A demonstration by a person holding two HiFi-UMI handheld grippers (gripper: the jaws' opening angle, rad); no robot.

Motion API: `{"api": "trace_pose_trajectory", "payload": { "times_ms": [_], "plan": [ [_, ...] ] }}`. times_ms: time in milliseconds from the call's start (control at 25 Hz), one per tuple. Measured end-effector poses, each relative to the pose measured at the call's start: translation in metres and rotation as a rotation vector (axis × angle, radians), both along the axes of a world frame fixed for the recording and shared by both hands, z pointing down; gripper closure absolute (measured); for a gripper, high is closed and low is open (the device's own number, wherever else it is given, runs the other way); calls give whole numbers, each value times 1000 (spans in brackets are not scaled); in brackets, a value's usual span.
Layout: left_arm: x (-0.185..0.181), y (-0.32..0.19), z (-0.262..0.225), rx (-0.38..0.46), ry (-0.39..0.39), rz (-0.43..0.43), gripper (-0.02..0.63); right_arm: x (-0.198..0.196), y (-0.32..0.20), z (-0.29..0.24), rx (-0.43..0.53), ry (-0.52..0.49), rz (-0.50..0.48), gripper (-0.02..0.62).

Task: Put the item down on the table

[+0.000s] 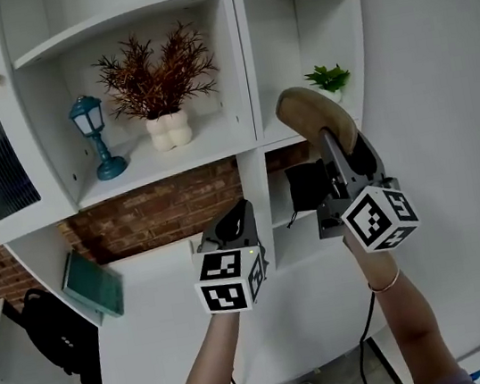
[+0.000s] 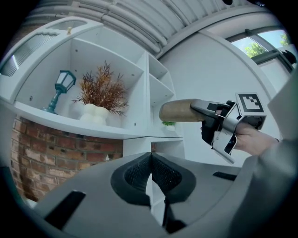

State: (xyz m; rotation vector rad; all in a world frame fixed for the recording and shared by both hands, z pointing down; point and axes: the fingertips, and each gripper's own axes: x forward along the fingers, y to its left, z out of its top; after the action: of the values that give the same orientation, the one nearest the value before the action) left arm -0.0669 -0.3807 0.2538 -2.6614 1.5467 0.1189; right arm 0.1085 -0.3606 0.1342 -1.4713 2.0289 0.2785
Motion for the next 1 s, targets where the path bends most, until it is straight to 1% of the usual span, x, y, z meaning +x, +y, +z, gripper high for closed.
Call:
{"api": "trace_pose_trajectory", "payload": {
  "times_ms": [160,480,1000],
  "plan": [
    [-1,-10,-8,10,-2,-25,604,0,-24,-8,-13,8,-14,336],
    [-4,-28,-20,20,-14,-82,604,-8,-65,-9,-45,36,-36,336],
    [-15,-32,-11,0,1,-150,604,-39,-102,-3,-94,169,-6,336]
  ]
}}
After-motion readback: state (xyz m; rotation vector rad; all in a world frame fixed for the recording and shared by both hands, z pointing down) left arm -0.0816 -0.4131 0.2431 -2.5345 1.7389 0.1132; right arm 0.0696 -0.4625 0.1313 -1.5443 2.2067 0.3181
